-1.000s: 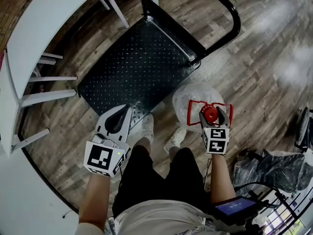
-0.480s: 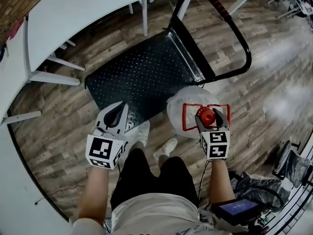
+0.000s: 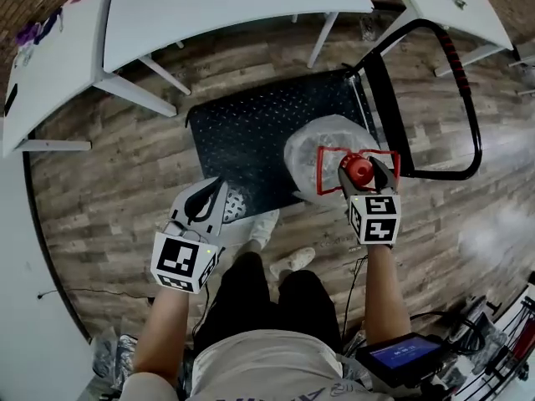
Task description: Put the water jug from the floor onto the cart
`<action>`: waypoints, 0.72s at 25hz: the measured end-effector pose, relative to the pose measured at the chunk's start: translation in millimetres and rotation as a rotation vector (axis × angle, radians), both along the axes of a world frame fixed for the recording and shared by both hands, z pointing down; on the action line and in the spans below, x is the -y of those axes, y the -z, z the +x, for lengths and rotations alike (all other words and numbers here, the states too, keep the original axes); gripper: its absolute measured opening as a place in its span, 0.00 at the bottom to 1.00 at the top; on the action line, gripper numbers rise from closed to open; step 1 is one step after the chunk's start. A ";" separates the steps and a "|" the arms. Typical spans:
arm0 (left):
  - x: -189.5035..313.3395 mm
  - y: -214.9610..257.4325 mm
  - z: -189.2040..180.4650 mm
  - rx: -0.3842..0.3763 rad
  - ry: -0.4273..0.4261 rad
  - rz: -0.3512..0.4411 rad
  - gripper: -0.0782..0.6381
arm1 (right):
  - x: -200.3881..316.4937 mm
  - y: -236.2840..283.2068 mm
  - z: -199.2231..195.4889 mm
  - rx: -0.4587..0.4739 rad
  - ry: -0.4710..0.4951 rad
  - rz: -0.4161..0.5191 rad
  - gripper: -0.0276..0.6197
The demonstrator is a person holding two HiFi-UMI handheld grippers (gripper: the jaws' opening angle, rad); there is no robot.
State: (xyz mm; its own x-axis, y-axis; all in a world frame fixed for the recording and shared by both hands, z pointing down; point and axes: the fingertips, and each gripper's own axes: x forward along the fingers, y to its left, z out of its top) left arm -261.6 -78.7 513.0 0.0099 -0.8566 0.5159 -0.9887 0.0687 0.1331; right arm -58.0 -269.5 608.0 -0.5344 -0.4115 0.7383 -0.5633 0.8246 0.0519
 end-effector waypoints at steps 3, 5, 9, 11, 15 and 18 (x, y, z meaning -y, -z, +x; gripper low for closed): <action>-9.3 -2.3 -12.4 -0.005 0.015 -0.004 0.11 | 4.3 -18.2 -41.0 -0.006 0.049 -0.007 0.53; -17.6 -1.7 -17.2 -0.006 0.025 -0.001 0.11 | 5.8 -31.8 -62.3 -0.012 0.075 -0.013 0.53; -34.8 -3.3 -35.4 -0.004 0.064 -0.006 0.11 | 10.5 -60.0 -107.1 -0.043 0.133 -0.036 0.53; -42.3 -6.4 -45.9 -0.009 0.091 -0.015 0.11 | 10.9 -73.4 -126.6 -0.068 0.167 -0.049 0.53; -55.7 -11.9 -58.1 -0.006 0.134 -0.031 0.11 | 7.1 -93.2 -146.7 -0.103 0.211 -0.057 0.53; -62.9 -15.3 -61.8 -0.010 0.158 -0.036 0.11 | 7.2 -95.9 -151.2 -0.100 0.213 -0.055 0.53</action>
